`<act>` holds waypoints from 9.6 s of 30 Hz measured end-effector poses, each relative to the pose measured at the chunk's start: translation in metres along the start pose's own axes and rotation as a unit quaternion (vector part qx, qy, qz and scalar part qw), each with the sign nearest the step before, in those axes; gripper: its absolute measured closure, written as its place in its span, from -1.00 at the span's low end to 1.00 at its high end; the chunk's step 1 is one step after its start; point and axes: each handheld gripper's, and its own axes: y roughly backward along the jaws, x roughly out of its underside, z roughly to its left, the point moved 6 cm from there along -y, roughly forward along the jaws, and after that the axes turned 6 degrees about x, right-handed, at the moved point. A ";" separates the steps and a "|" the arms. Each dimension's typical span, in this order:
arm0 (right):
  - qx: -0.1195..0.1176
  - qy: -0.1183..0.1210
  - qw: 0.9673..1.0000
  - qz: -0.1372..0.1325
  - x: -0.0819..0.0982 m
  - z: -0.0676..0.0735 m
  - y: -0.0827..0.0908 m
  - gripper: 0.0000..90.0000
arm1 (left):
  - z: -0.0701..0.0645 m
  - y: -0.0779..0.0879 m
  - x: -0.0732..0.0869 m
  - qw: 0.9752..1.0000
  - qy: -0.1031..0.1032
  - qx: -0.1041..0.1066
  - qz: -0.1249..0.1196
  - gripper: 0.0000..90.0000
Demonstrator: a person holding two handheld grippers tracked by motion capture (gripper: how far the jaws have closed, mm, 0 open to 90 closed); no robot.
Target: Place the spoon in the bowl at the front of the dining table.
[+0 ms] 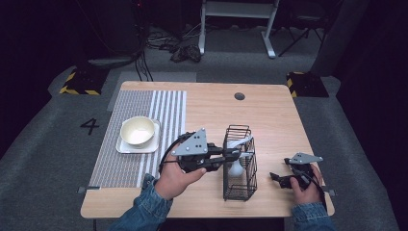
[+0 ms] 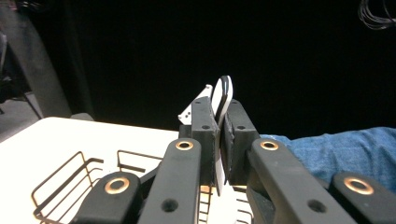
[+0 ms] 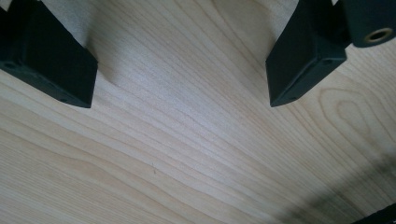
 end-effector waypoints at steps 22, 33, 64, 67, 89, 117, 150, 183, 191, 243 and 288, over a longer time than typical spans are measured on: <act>0.002 -0.002 1.000 0.000 0.000 0.001 0.001 -0.80 | 0.042 0.062 0.013 0.984 0.033 -0.177 -0.003 0.89; 0.002 -0.003 1.000 0.000 0.001 0.001 0.001 -0.80 | 0.057 0.096 0.020 0.968 0.047 -0.246 -0.005 0.89; 0.002 -0.003 1.000 0.000 0.001 0.001 0.001 -0.80 | 0.100 0.200 0.042 0.894 0.066 -0.444 -0.011 0.89; 0.002 -0.003 1.000 0.000 0.001 0.001 0.001 -0.80 | 0.103 0.207 0.044 0.886 0.066 -0.458 -0.009 0.89; 0.002 -0.003 1.000 0.000 0.001 0.001 0.001 -0.80 | 0.135 0.247 0.077 0.830 0.067 -0.552 0.029 0.89; 0.002 -0.003 1.000 0.000 0.001 0.001 0.001 -0.80 | 0.160 0.234 0.134 0.829 0.103 -0.548 0.038 0.86; 0.002 -0.003 1.000 0.000 0.001 0.001 0.001 -0.80 | 0.156 0.189 0.132 0.859 0.130 -0.492 0.049 0.40; 0.002 -0.003 1.000 0.000 0.001 0.001 0.001 -0.80 | 0.157 0.149 0.154 0.866 0.123 -0.473 0.103 0.31; 0.002 -0.003 1.000 0.000 0.001 0.001 0.001 -0.80 | 0.155 0.142 0.155 0.871 0.138 -0.463 0.093 0.10; 0.002 -0.003 1.000 0.000 0.000 0.001 0.001 -0.80 | 0.079 0.186 0.107 0.880 0.130 -0.448 0.091 -0.62; 0.002 -0.003 1.000 0.000 0.001 0.001 0.001 -0.80 | 0.037 0.237 0.173 0.897 0.155 -0.382 0.162 -0.63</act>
